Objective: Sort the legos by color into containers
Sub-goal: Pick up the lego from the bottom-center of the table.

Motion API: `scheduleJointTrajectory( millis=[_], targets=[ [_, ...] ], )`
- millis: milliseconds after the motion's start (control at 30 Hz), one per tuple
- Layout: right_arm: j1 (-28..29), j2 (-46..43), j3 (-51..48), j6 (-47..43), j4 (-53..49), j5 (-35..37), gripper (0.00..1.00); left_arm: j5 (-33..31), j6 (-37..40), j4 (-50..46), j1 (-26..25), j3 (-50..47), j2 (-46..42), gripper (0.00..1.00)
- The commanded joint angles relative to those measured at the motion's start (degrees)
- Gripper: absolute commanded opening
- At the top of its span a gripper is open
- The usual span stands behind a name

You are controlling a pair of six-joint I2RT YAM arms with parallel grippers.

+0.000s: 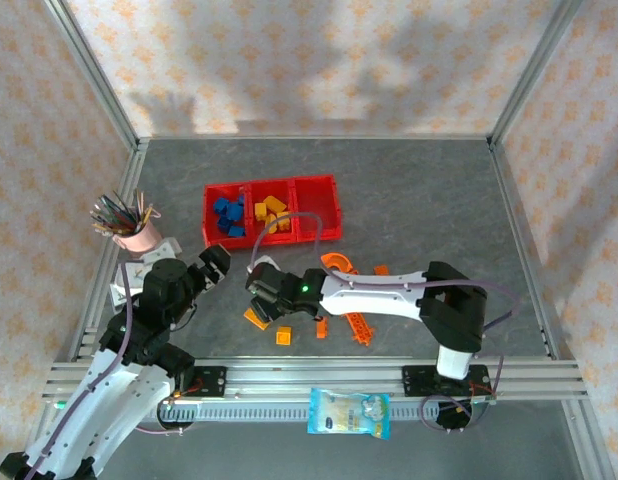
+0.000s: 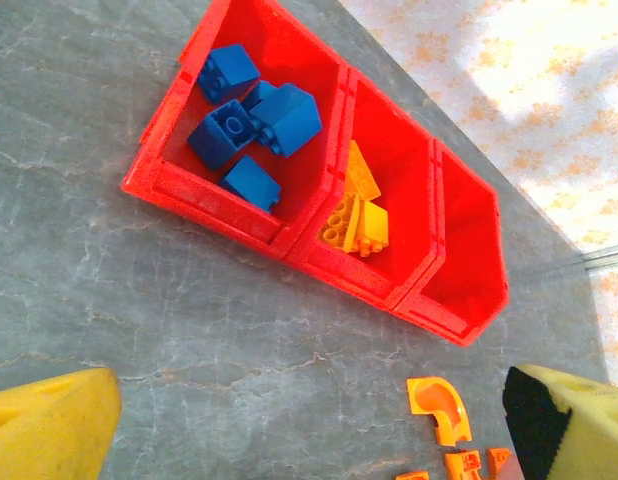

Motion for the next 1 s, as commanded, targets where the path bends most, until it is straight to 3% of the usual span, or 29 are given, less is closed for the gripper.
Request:
scheduleJointTrajectory(
  millis=[0, 467, 967],
  targets=[
    [1.7, 3.3, 0.5, -2.5, 1.3, 0.0, 0.67, -2.5, -1.7, -4.2, 0.5, -0.1, -0.9, 0.99],
    [3.0, 9.6, 3.2, -5.6, 2.0, -1.4, 0.67, -4.8, -3.3, -6.2, 0.5, 0.3, -1.1, 0.99],
    [3.0, 13.9, 5.4, -7.1, 2.8, -1.5, 0.45, -5.2, -3.6, -5.7, 0.5, 0.0, -0.8, 0.99]
  ],
)
